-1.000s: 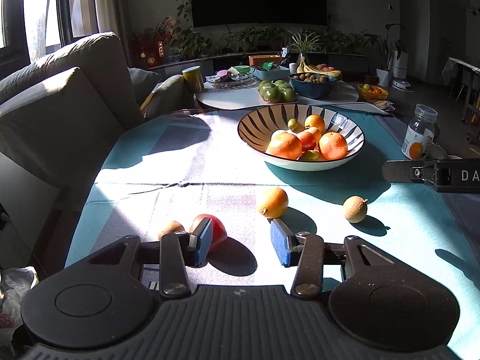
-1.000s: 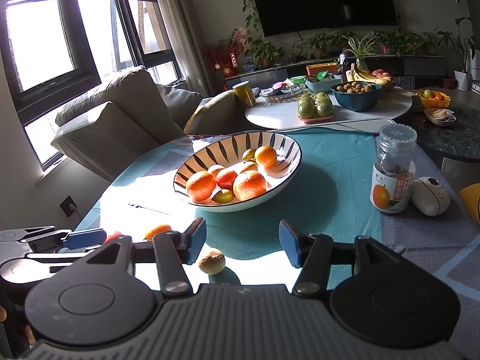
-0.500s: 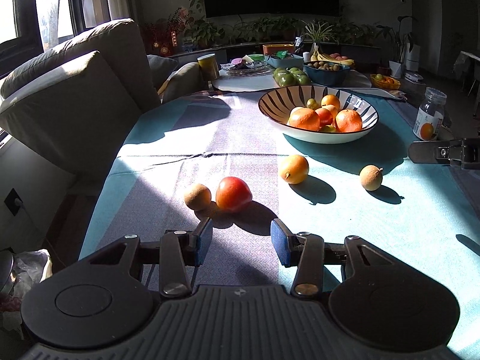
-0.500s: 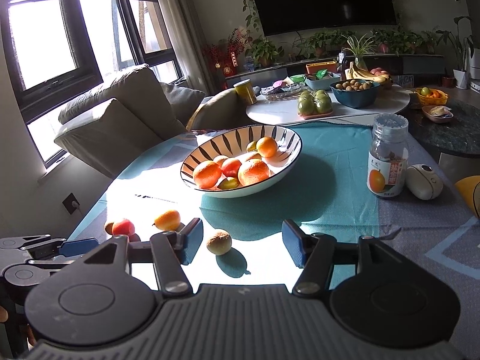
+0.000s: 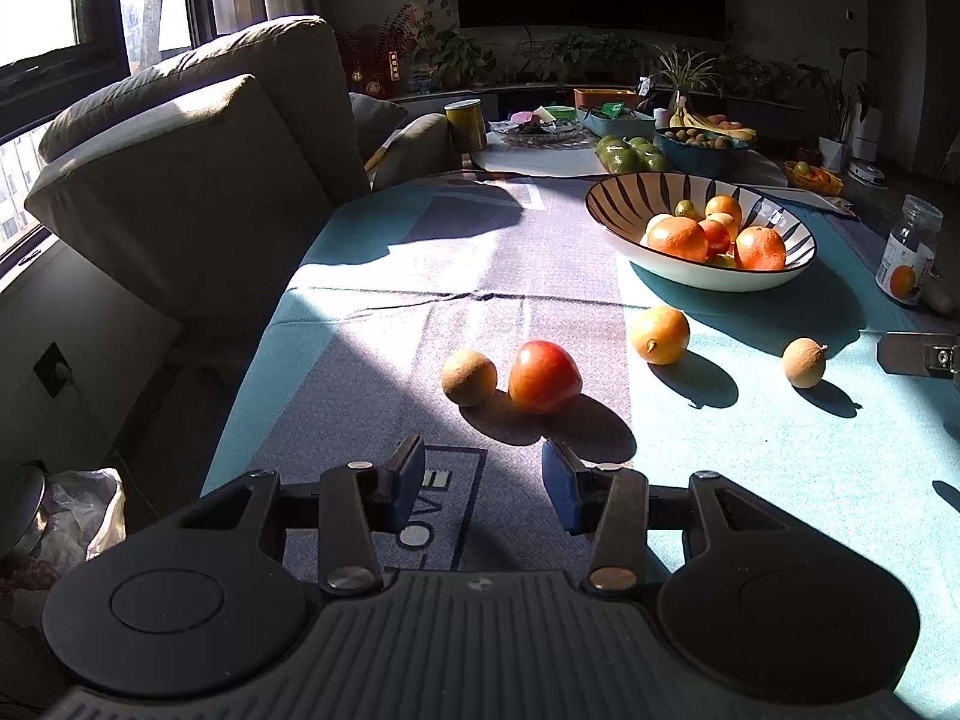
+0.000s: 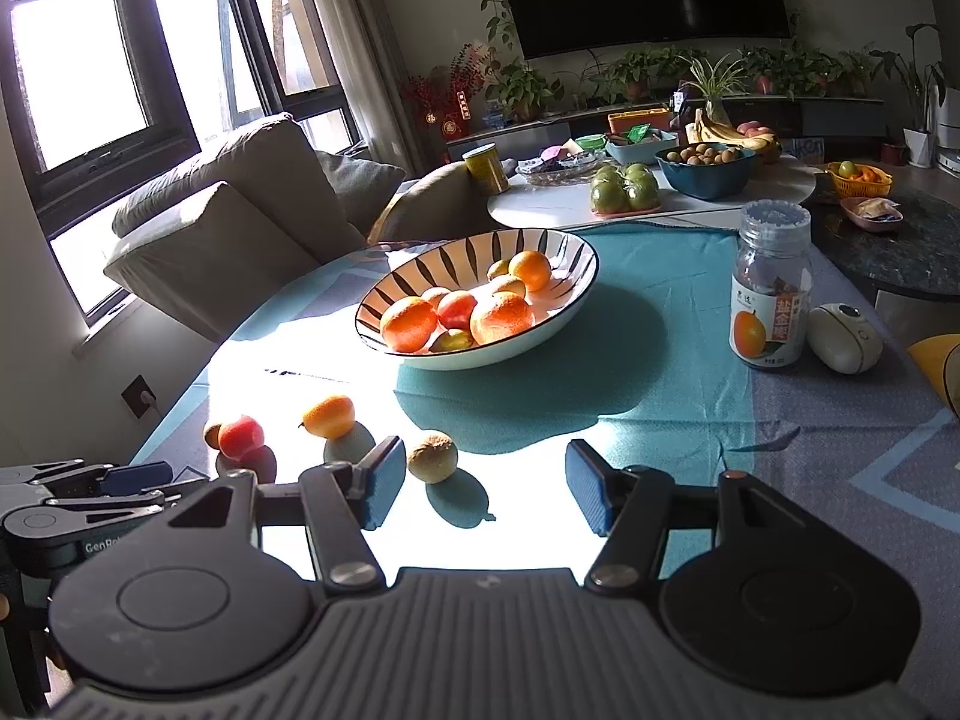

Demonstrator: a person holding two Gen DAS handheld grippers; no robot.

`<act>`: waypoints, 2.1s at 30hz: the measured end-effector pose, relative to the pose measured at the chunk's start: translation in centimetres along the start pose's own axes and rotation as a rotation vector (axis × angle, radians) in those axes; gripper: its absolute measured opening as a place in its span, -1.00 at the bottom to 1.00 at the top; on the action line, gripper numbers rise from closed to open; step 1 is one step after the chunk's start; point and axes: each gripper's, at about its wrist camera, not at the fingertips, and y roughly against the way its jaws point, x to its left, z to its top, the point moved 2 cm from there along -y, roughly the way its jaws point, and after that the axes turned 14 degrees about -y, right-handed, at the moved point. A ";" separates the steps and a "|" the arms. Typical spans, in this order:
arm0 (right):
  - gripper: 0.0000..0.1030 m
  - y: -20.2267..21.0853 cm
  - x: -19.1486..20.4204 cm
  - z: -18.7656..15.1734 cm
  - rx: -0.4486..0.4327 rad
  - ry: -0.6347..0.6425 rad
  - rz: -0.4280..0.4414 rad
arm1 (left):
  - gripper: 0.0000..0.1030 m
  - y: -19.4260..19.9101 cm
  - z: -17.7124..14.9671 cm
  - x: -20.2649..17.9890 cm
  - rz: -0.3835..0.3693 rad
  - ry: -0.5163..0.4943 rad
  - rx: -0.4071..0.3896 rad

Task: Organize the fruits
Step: 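Grasp the brown kiwi with the left tool while the right tool grasps a small brown pear, then carry the kiwi and small brown pear into the striped bowl and open both tools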

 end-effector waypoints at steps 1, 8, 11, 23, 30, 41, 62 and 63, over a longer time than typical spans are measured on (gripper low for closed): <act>0.65 -0.1 0.0 -0.1 0.005 0.003 -0.001 | -0.21 -0.2 0.0 0.3 0.007 0.008 0.003; 0.65 -0.5 0.3 -0.6 0.029 0.018 -0.003 | -0.21 -2.5 0.7 1.3 0.042 -0.009 0.021; 0.65 -0.5 0.5 -0.7 0.032 0.025 -0.001 | -0.21 -3.4 1.1 1.1 0.030 -0.025 0.010; 0.65 -1.8 1.5 -1.3 0.059 0.083 -0.015 | -0.23 -5.0 2.3 1.1 -0.027 0.001 -0.017; 0.65 -3.2 2.5 -1.2 0.066 0.117 -0.020 | -0.45 -5.2 2.2 1.5 -0.046 0.031 -0.030; 0.64 -4.8 3.0 -1.4 0.060 0.155 -0.062 | -0.53 -5.2 1.8 1.7 -0.045 0.036 -0.063; 0.64 -2.8 2.7 0.1 0.007 0.117 -0.028 | -0.54 -2.1 3.4 2.0 -0.041 0.051 -0.129; 0.64 -2.7 2.6 0.3 0.001 0.115 -0.027 | -0.54 -1.9 3.9 1.7 -0.049 0.047 -0.140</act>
